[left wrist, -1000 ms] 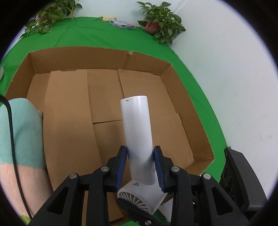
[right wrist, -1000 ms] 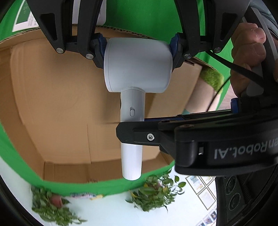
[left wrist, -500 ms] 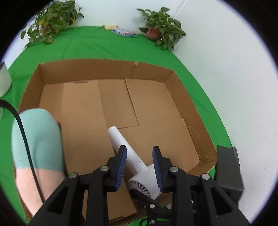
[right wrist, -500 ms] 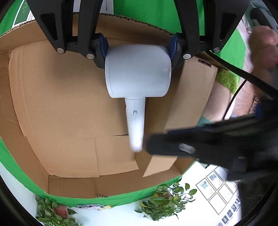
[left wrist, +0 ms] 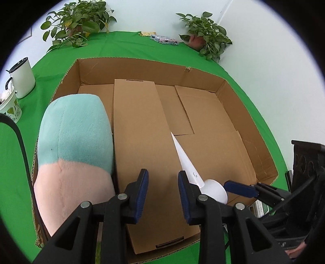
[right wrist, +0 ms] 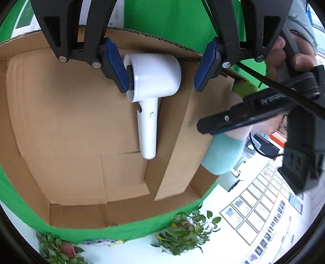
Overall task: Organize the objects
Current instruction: 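Lower the hair dryer into the box beside the long brown box, open right gripper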
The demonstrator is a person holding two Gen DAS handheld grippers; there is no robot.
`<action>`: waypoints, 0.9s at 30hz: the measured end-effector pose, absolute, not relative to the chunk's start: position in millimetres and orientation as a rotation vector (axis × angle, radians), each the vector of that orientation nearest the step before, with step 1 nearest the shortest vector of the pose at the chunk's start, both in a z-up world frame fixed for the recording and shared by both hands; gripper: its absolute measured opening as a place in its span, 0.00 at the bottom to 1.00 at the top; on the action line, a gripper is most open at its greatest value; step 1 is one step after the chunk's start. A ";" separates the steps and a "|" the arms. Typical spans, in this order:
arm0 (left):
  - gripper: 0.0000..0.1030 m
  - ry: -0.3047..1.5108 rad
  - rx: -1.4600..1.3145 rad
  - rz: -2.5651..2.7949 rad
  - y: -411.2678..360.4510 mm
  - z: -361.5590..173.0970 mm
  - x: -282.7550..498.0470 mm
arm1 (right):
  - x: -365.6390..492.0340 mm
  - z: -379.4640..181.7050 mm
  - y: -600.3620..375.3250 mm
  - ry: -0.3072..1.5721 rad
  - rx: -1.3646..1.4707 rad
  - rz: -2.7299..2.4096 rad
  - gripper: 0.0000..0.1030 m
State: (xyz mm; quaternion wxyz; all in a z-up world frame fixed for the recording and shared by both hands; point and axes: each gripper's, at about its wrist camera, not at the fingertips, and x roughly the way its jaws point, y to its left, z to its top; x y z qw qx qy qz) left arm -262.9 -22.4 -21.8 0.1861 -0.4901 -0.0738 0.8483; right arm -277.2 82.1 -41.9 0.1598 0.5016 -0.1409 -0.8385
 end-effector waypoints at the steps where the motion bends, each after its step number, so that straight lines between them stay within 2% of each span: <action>1: 0.27 -0.218 -1.373 2.396 -22.4 -22.6 -262.4 | -278.8 -44.9 85.7 -0.392 1.459 -2.398 0.61; 2: 0.27 -0.231 -1.371 2.400 -22.7 -23.1 -261.9 | -273.9 -48.9 89.8 -0.382 1.483 -2.390 0.51; 3: 0.27 -0.244 -1.368 2.404 -23.5 -23.2 -260.7 | -275.8 -50.8 89.1 -0.391 1.493 -2.368 0.45; 6: 0.27 -0.268 -1.369 2.410 -24.9 -23.2 -258.7 | -266.9 -67.1 83.9 -0.392 1.498 -2.341 0.40; 18: 0.27 -0.294 -1.362 2.407 -23.0 -24.7 -245.5 | -252.9 -71.9 76.7 -0.366 1.457 -2.397 0.43; 19: 0.27 -0.300 -1.364 2.406 -24.0 -24.7 -244.1 | -251.4 -70.2 78.0 -0.362 1.446 -2.422 0.46; 21: 0.27 -0.329 -1.368 2.415 -26.7 -25.5 -241.7 | -246.0 -66.2 80.9 -0.350 1.422 -2.469 0.67; 22: 0.26 -0.339 -1.380 2.425 -27.7 -25.4 -240.2 | -242.6 -64.0 83.1 -0.341 1.410 -2.492 0.73; 24: 0.26 -0.355 -1.393 2.434 -27.6 -24.6 -236.9 | -235.2 -59.6 84.6 -0.301 1.390 -2.544 0.90; 27: 0.26 -0.332 -1.394 2.453 -24.6 -23.9 -230.3 | -217.7 -49.0 86.7 -0.171 1.322 -2.672 0.99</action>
